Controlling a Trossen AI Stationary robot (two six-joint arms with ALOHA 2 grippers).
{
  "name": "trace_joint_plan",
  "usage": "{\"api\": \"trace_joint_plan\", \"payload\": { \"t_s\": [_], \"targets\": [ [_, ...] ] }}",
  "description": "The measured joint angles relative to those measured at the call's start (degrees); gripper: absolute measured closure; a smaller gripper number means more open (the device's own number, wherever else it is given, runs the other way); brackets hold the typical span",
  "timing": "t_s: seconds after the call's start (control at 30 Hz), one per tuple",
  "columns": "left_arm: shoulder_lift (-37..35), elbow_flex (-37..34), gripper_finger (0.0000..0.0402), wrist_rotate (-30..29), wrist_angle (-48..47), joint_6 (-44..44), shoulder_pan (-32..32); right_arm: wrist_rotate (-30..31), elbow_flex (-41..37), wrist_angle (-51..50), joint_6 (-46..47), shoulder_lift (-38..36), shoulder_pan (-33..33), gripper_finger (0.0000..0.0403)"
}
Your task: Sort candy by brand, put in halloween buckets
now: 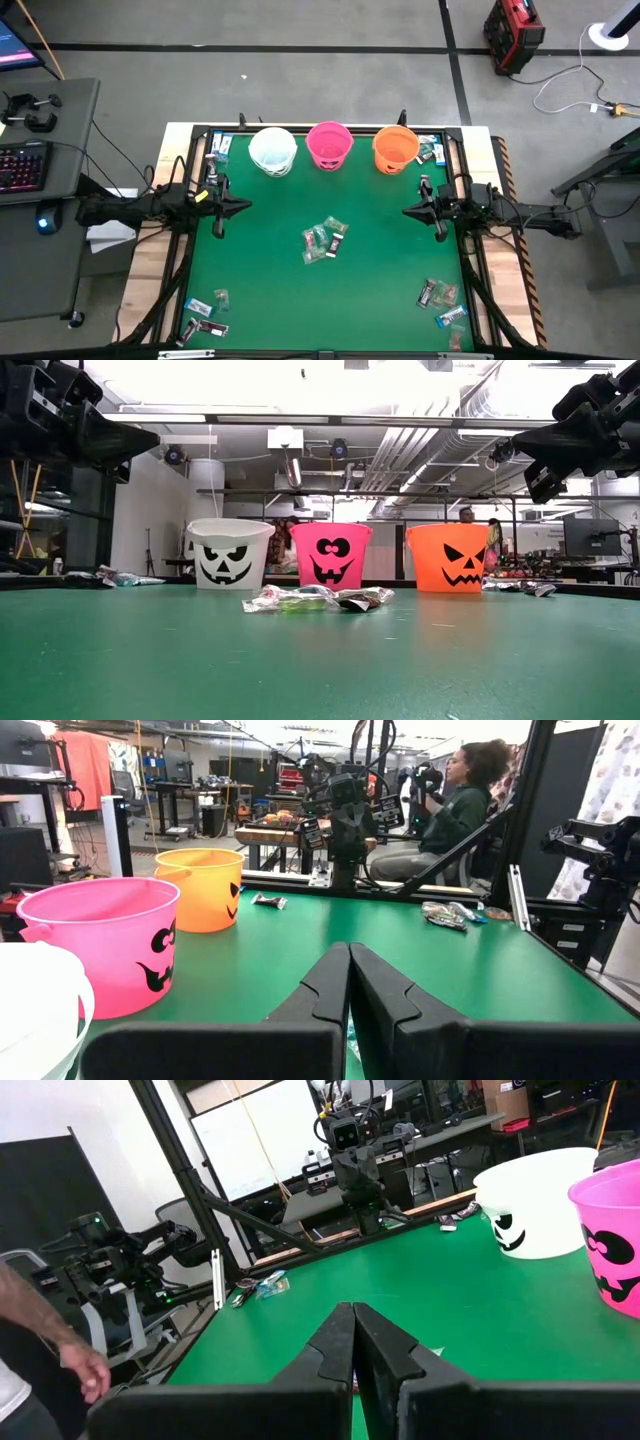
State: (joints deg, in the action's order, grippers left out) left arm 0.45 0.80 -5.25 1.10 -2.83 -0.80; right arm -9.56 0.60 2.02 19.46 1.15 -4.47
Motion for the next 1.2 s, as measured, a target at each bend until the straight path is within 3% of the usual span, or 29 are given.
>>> {"api": "trace_joint_plan", "payload": {
  "t_s": [0.7,0.77,0.9,1.0,1.1,1.2],
  "targets": [
    [0.02,0.01,0.0401,0.02,-0.02,0.00,0.01,1.40,0.01,0.75,0.42,0.02,0.01,0.0402],
    [0.02,0.02,0.0401,-0.01,-0.01,0.00,0.00,7.84,0.01,6.89,6.66,0.09,0.00,0.0402],
    [0.00,0.00,0.0401,0.00,0.00,0.00,0.00,35.07,0.07,25.33,26.42,-0.02,-0.02,0.0402],
    [0.00,0.00,0.0401,0.00,-0.01,0.00,0.00,51.41,0.04,27.15,28.73,0.04,-0.04,0.0402],
    [0.00,0.00,0.0401,0.02,0.00,0.00,0.02,54.81,0.18,27.50,30.96,0.75,-0.04,0.0402],
    [0.02,0.02,0.0401,0.00,0.01,0.00,0.00,51.20,4.04,26.96,29.98,3.35,-0.04,0.0402]
  ]
}}
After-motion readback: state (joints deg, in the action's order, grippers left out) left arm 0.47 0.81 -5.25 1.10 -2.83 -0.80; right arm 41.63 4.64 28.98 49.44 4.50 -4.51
